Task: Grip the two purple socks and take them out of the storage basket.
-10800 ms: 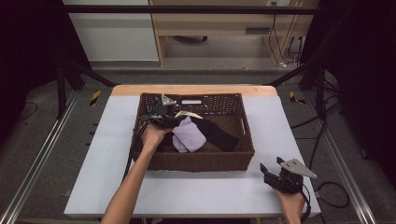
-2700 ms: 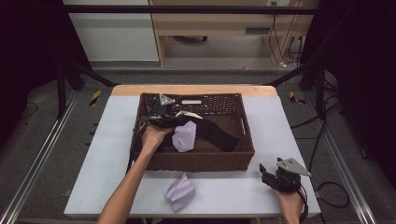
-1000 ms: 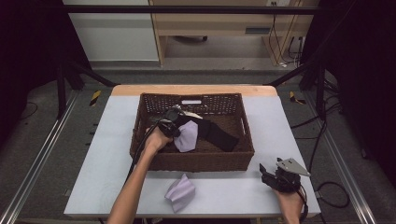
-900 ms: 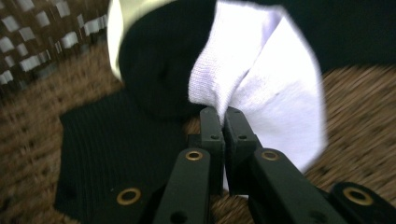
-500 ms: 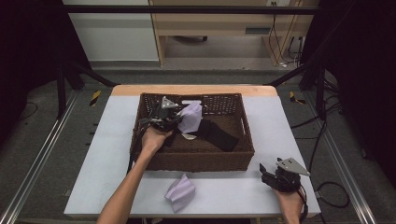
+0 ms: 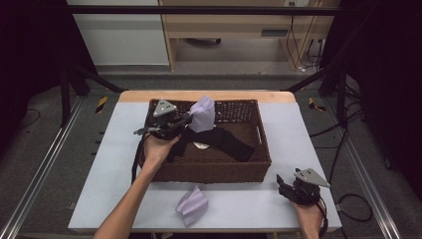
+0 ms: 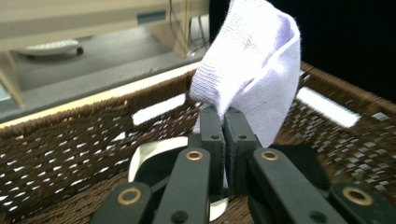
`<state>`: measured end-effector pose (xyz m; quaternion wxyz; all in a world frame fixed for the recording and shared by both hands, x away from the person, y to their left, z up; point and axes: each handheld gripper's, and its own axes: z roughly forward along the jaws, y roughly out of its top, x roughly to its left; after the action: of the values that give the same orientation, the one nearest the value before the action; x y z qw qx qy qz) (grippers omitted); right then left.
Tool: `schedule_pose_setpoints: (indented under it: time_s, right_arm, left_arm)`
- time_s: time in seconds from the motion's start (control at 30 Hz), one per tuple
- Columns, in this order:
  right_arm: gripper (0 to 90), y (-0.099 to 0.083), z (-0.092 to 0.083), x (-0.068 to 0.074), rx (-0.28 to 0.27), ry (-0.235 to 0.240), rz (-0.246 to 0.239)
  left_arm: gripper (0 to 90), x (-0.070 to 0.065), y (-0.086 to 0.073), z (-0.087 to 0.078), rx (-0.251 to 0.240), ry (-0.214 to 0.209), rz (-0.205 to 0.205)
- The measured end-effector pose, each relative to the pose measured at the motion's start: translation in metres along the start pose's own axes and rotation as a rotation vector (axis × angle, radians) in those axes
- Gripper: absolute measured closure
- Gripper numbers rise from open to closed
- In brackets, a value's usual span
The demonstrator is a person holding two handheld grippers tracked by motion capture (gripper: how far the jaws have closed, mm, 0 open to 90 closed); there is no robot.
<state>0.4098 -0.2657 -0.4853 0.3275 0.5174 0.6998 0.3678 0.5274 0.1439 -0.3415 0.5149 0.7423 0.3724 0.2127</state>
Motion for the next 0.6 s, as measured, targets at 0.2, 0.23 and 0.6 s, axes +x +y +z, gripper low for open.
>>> schedule_pose_setpoints:
  time_s: [0.2,0.23,0.6]
  right_arm:
    - [28.5,0.000,0.000,0.000,0.001,-0.003,-0.002]
    - [28.5,0.000,0.000,0.000,0.001,-0.004,-0.002]
    - [28.4,0.000,0.000,0.001,0.001,-0.006,-0.002]
  left_arm:
    - [86.6,-0.009,0.006,-0.026,-0.059,-0.052,-0.005]
    - [86.6,-0.011,0.006,-0.032,-0.066,-0.060,-0.003]
    - [86.5,-0.023,0.004,-0.075,-0.123,-0.089,0.011]
